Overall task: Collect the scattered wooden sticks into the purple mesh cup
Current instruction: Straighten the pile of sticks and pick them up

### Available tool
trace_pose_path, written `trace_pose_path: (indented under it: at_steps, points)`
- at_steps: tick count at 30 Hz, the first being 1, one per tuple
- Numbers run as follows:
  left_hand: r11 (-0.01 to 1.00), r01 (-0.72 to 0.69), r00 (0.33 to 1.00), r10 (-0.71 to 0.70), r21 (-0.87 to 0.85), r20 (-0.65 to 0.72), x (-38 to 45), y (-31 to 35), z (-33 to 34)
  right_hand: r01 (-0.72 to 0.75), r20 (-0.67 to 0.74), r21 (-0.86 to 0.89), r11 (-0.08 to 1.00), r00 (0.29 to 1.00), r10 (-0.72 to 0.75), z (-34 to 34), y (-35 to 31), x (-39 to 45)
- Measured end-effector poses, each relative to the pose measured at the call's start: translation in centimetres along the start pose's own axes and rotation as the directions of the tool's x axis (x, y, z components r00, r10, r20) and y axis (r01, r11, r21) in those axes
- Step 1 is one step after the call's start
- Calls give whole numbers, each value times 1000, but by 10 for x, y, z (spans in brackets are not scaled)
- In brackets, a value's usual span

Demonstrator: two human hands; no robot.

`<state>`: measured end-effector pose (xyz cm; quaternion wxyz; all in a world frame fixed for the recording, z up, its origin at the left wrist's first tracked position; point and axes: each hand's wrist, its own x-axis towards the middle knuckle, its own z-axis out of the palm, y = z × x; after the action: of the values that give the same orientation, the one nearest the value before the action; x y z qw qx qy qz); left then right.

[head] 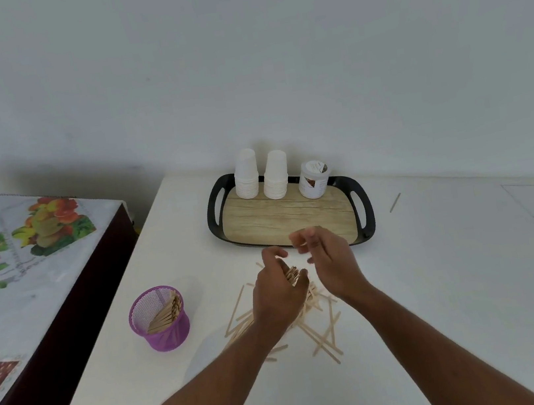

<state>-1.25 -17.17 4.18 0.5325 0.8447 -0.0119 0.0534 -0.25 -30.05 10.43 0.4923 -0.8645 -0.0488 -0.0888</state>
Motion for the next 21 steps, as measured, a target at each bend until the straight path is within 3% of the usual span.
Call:
trace_pose_path:
  at_steps: [5,8,15,21]
  points:
    - [999,-1,1000,0,38,21,3,-9,-7,193,342,-144,971,930,-134,-7,9,-18]
    - [997,-40,997,35,69,70,1,-12,-6,189,345,-144,971,930,-130,-6,10,-20]
    - [990,-99,985,112,-105,128,0,-16,2,238,372,-205,950,916,-149,-8,4,-19]
    - [998,-37,986,46,-60,161,-3,-26,3,182,310,-269,946,946,-94,1,10,-30]
